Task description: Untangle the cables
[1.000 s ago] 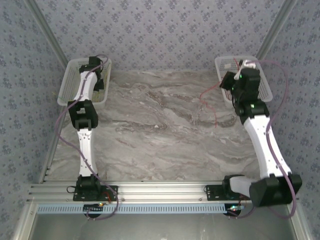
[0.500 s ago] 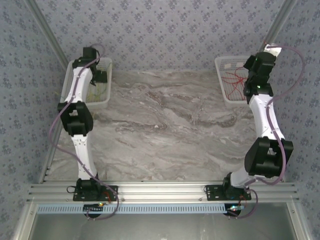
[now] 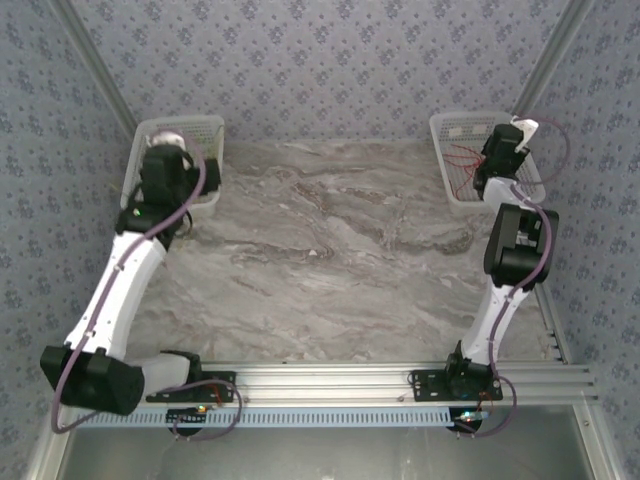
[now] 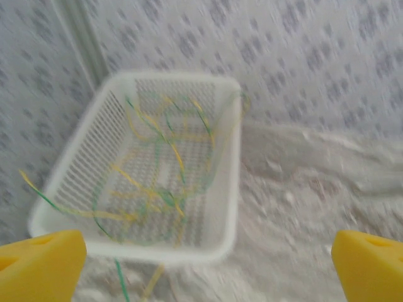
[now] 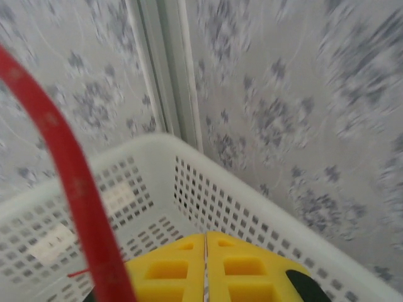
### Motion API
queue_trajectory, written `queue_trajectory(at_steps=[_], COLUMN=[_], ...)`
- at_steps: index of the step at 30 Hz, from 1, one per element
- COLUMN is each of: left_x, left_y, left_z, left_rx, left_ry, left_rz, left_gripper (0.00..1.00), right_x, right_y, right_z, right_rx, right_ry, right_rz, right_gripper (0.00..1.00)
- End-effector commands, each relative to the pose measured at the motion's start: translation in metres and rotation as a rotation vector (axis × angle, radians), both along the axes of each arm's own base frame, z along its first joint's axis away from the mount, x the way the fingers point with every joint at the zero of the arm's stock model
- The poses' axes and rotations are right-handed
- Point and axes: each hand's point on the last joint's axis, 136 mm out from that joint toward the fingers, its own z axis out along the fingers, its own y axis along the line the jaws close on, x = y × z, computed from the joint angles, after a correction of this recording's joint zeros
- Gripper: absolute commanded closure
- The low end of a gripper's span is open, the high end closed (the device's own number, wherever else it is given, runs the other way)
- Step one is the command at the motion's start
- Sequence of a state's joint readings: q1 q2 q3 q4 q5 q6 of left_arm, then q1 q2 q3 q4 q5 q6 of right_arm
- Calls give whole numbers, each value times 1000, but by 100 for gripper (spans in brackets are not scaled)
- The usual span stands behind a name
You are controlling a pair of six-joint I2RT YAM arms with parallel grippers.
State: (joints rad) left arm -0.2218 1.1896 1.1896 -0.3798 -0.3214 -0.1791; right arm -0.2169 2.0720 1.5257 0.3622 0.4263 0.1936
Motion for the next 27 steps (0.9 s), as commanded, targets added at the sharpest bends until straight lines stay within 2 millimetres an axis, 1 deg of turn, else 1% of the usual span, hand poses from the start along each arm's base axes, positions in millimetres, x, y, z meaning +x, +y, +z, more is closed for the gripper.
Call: queue_trajectory(at_steps=[1,3,5,6,7,8,9,10,11,12,14,15,16,17,19,20,21,23,26,27], left_x=[-3,-9,-10,-9,-8,-6,-4,-2,0,1,2,3,3,3,0,-3,-5,-10,-19,-20], left_y=[-28,-44,-51,-52,-53,-54,-54,-54,-53,-52,-49,-47,-43,-39,-25,-19,-16,-14,-1,1], left_z=[-17,-47,-72,-84,-92,-98,-102,-104,-104,-102,-101,-101,-103,-105,-111,-114,-118,-125,-136,-139], left_rx=[-60,-59,-58,-55,-50,-46,-43,-38,-37,-37,-32,-25,-14,-1,39,57,78,109,169,203], left_ry=[-95,-37,40,74,95,111,113,109,101,88,59,44,37,38,55,58,49,7,-41,-58], left_rz=[-55,-105,-122,-123,-125,-123,-121,-123,-117,-105,-91,-82,-65,-41,26,54,55,37,71,59], left_gripper=[1,1,1,1,1,1,1,1,1,1,1,1,1,1,1,1,1,1,1,1], right_x=[15,21,25,25,25,24,23,21,19,14,4,-3,-12,-22,-50,-63,-78,-102,-143,-159], right_y=[-1,2,5,7,9,12,14,17,19,20,26,28,30,31,35,40,49,70,108,120], right_z=[-34,-62,-77,-82,-84,-84,-81,-75,-65,-54,-26,-13,-3,7,22,26,27,30,17,5], right_rx=[81,133,168,183,192,203,212,216,214,211,207,206,206,211,239,248,251,228,165,112], right_ry=[118,214,253,260,264,267,273,272,269,266,250,255,267,279,316,328,339,335,355,375], right_rz=[22,42,54,64,75,83,91,99,98,92,100,97,79,59,18,12,22,62,136,149], right_gripper=[100,100,100,97,93,83,70,53,41,34,20,15,8,6,3,2,0,0,0,0])
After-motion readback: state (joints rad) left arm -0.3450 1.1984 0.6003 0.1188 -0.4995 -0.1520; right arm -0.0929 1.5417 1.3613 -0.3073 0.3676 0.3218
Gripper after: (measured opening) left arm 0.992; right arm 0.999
